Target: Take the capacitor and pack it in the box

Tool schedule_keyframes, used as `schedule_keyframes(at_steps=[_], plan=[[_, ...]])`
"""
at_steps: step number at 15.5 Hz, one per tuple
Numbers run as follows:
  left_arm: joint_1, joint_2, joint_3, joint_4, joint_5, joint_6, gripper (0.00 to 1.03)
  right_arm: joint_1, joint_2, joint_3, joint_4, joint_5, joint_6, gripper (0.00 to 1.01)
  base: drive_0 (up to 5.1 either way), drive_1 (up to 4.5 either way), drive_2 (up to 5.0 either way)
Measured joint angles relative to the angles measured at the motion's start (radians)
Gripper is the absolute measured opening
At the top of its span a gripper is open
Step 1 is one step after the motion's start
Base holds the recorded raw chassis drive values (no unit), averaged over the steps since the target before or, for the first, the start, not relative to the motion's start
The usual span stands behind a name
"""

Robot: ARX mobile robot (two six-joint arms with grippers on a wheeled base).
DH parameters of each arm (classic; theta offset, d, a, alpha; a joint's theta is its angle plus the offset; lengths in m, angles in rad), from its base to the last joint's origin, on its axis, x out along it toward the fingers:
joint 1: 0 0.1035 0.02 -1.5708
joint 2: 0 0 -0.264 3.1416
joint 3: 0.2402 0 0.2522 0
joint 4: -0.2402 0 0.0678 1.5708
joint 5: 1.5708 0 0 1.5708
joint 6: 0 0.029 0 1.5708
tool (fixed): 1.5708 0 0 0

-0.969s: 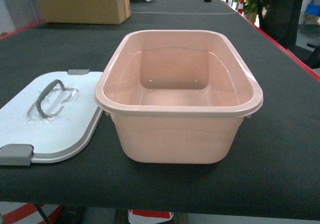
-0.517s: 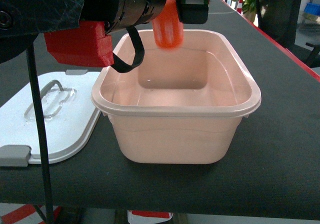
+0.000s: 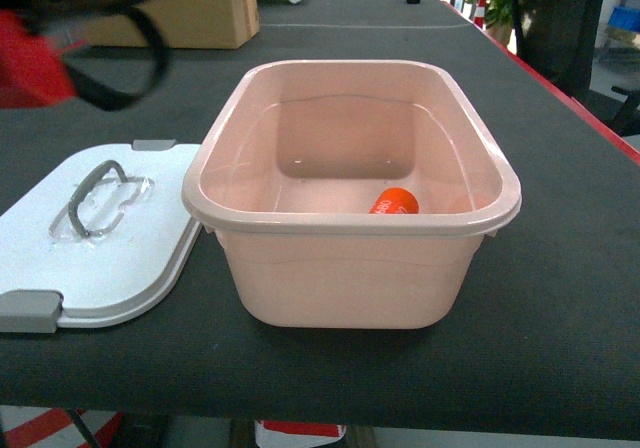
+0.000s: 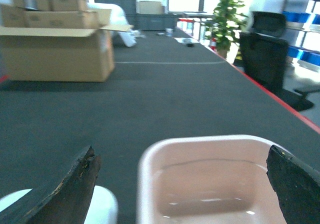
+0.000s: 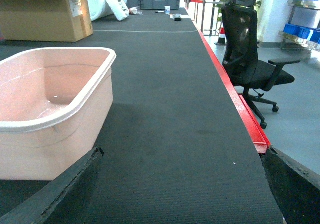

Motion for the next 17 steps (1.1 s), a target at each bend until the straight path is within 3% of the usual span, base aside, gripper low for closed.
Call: schedule_keyframes(at_steps=[1, 3, 6, 10, 12, 15, 17], plan=[[0.109, -0.037, -0.037, 0.015, 0.022, 0.004, 0.98, 0.000, 0.000, 0.000, 0.000, 0.000, 0.000, 0.98, 0.0, 0.00, 0.0], [0.261, -0.037, -0.076, 0.026, 0.063, 0.004, 0.98, 0.000, 0.000, 0.000, 0.000, 0.000, 0.000, 0.98, 0.0, 0.00, 0.0], [0.394, 0.089, -0.064, 0.013, 0.156, 0.005, 0.98, 0.000, 0.000, 0.000, 0.000, 0.000, 0.000, 0.98, 0.0, 0.00, 0.0], [0.443, 0.295, 0.006, -0.005, 0.203, 0.035, 0.98, 0.000, 0.000, 0.000, 0.000, 0.000, 0.000, 0.98, 0.0, 0.00, 0.0], [0.440, 0.412, 0.048, 0.003, 0.222, 0.061, 0.98, 0.000, 0.000, 0.000, 0.000, 0.000, 0.000, 0.98, 0.0, 0.00, 0.0], [0.438, 0.499, 0.087, -0.040, 0.220, 0.055, 0.98, 0.000, 0.000, 0.000, 0.000, 0.000, 0.000, 0.98, 0.0, 0.00, 0.0], [0.441, 0.513, 0.106, -0.043, 0.222, 0.047, 0.82, 0.000, 0.000, 0.000, 0.000, 0.000, 0.000, 0.98, 0.0, 0.00, 0.0]])
